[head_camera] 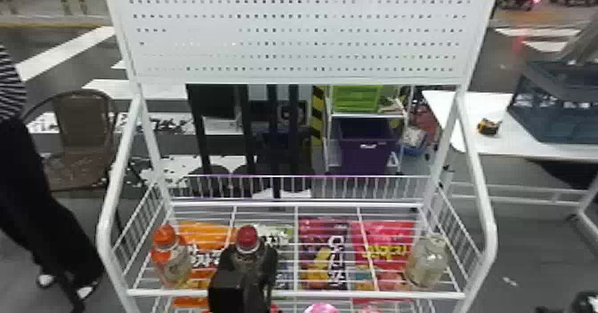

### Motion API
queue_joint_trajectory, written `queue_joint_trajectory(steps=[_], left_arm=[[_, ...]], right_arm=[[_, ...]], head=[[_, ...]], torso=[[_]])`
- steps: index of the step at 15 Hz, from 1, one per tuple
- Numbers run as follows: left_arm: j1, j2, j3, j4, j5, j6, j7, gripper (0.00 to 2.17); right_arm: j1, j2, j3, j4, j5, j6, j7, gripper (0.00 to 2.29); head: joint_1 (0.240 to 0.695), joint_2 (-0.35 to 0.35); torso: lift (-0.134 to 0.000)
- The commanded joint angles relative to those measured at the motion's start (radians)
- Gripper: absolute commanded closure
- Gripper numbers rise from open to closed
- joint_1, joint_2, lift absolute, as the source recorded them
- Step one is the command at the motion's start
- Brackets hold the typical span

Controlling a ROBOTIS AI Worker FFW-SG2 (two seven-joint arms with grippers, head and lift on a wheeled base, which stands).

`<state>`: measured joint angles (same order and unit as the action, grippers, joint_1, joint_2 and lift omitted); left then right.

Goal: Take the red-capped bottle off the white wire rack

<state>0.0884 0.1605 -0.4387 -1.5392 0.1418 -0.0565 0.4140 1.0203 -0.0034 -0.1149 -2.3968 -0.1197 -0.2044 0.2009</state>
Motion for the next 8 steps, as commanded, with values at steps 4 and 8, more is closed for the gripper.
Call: queue_joint_trajectory(steps=[4,8], left_arm=[[0.254,0.100,0.015,-0.573,-0.005,0.271,-0.003,2.15],[0.433,0.139,0.124,-0.848,-0.024,0.357,-0.015,2.14]], right_arm=[[-0.016,0.000,0.006,-0.007,0.011,0.032,0.000,1.13],[-0.017,-0.001,0.009,-0.005,0.011,0.032,0.000,1.13]], head=[[0.499,0.000],[0.499,0.000]], torso=[[0.000],[0.000]])
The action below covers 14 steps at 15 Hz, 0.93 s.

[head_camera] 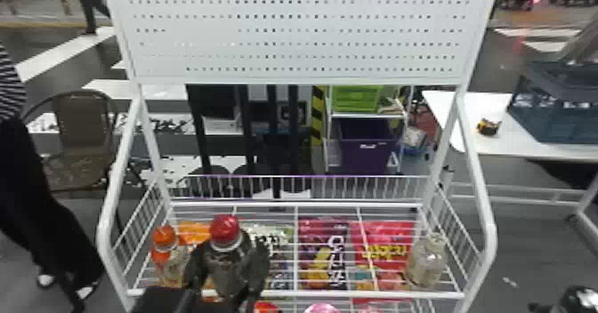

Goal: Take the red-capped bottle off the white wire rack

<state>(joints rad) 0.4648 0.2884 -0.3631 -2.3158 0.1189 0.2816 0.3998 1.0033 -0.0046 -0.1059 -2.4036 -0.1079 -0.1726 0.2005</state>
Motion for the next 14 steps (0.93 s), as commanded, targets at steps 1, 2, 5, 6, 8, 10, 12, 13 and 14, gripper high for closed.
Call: queue_joint_trajectory(steps=[1,2,5,6,8,10,12,13,14], left_arm=[[0.094,0.018,0.081,-0.105,-0.001,0.018,-0.002,2.14],[0.126,0.018,0.118,-0.129,-0.002,0.015,-0.006,2.15],[0.202,0.011,0.247,-0.152,-0.010,-0.006,-0.018,2.14],[0.219,0.000,0.286,-0.143,-0.007,-0.028,-0.025,2.15],[0.236,-0.017,0.342,-0.125,0.001,-0.052,-0.035,2.14],[0.241,-0.021,0.355,-0.099,0.005,-0.089,-0.036,2.14],[0.241,-0.023,0.355,-0.093,0.004,-0.092,-0.036,2.14],[0.241,-0.026,0.355,-0.093,0.004,-0.095,-0.036,2.14],[0.239,-0.028,0.355,-0.089,0.004,-0.095,-0.036,2.14]], right_arm=[[0.003,0.000,0.003,0.000,-0.001,0.000,0.000,1.13],[0.006,0.000,0.005,-0.003,0.001,-0.003,0.000,1.13],[0.014,0.000,0.006,-0.005,-0.001,-0.012,0.000,1.13],[0.015,0.000,0.008,-0.005,-0.001,-0.015,0.000,1.13],[0.017,0.000,0.009,-0.003,-0.003,-0.021,0.000,1.13],[0.020,0.000,0.014,-0.003,-0.004,-0.031,0.000,1.13],[0.021,0.002,0.014,-0.006,-0.004,-0.031,0.000,1.13],[0.023,0.002,0.014,-0.006,-0.003,-0.031,0.000,1.13],[0.024,0.002,0.014,-0.008,-0.004,-0.031,0.000,1.13]], head=[[0.499,0.000],[0.499,0.000],[0.499,0.000],[0.499,0.000],[0.499,0.000],[0.499,0.000],[0.499,0.000],[0.499,0.000],[0.499,0.000]], torso=[[0.000],[0.000],[0.000],[0.000],[0.000],[0.000],[0.000],[0.000],[0.000]])
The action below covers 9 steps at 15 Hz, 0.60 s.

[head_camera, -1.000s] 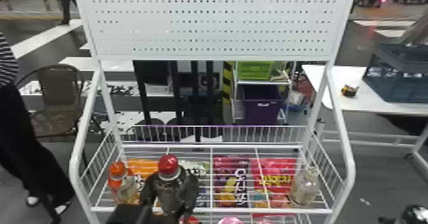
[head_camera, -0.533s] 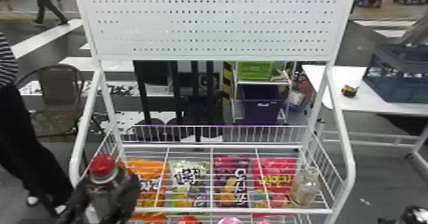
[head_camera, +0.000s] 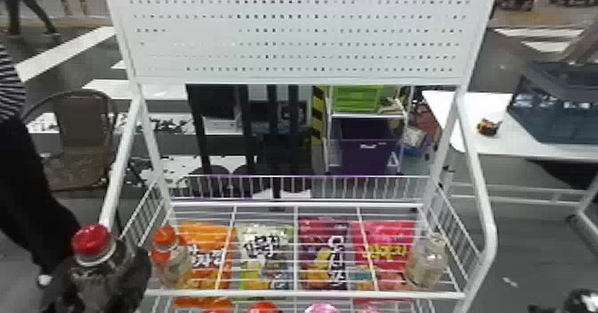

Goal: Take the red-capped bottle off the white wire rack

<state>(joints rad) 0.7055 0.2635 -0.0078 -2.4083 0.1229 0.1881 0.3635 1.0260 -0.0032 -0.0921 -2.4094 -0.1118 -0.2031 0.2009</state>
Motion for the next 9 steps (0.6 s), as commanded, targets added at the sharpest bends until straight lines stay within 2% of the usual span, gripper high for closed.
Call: queue_joint_trajectory(steps=[1,9], left_arm=[[-0.003,-0.003,0.000,0.005,0.000,-0.002,0.000,2.14],[-0.014,-0.012,-0.001,0.020,0.001,-0.002,-0.003,2.14]], right_arm=[[0.002,0.000,0.000,-0.002,0.001,0.000,0.000,1.13],[-0.007,0.000,0.000,-0.002,0.001,0.003,-0.001,1.13]], head=[[0.499,0.000],[0.499,0.000]], torso=[[0.000],[0.000]])
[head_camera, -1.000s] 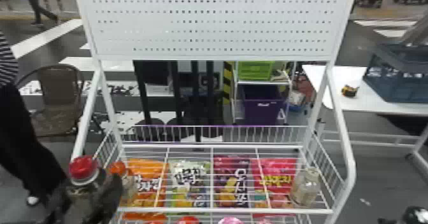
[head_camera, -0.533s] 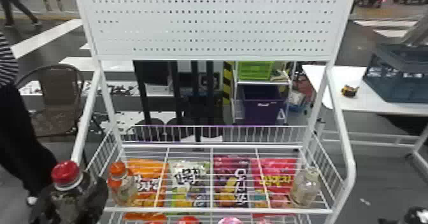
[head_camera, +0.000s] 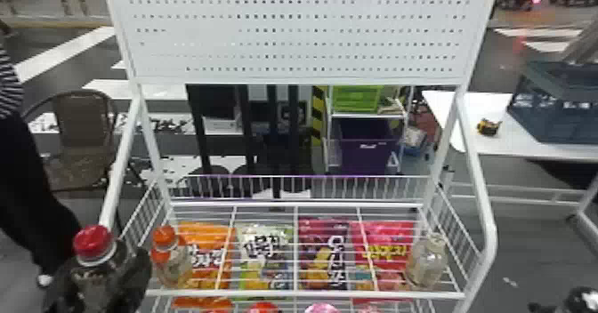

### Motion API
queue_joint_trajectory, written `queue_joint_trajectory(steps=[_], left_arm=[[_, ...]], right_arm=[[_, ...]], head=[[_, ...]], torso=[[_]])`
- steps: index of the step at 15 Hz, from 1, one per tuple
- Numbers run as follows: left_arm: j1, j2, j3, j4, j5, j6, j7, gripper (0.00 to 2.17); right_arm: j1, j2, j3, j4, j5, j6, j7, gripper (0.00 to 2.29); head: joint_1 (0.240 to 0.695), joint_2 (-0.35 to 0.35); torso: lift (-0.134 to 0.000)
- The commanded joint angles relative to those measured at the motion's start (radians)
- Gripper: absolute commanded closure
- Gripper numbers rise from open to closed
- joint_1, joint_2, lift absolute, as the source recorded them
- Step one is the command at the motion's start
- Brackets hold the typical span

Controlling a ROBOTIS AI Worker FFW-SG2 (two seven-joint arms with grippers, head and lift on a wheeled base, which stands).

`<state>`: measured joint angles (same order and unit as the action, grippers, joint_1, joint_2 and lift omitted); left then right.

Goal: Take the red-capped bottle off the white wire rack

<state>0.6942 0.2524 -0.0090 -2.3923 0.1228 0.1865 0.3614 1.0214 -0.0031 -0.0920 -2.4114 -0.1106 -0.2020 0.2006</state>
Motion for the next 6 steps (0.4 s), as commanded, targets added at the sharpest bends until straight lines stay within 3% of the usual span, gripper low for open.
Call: queue_joint_trajectory(steps=[1,6], left_arm=[[-0.004,-0.001,0.001,0.010,0.000,0.000,0.001,2.14],[-0.005,-0.004,0.001,0.018,0.003,-0.034,0.001,2.14]], right_arm=[[-0.003,0.000,0.000,-0.002,0.000,0.002,-0.001,1.13],[-0.001,-0.001,-0.002,-0.011,0.003,0.014,0.000,1.13]], head=[[0.499,0.000],[0.499,0.000]], torso=[[0.000],[0.000]])
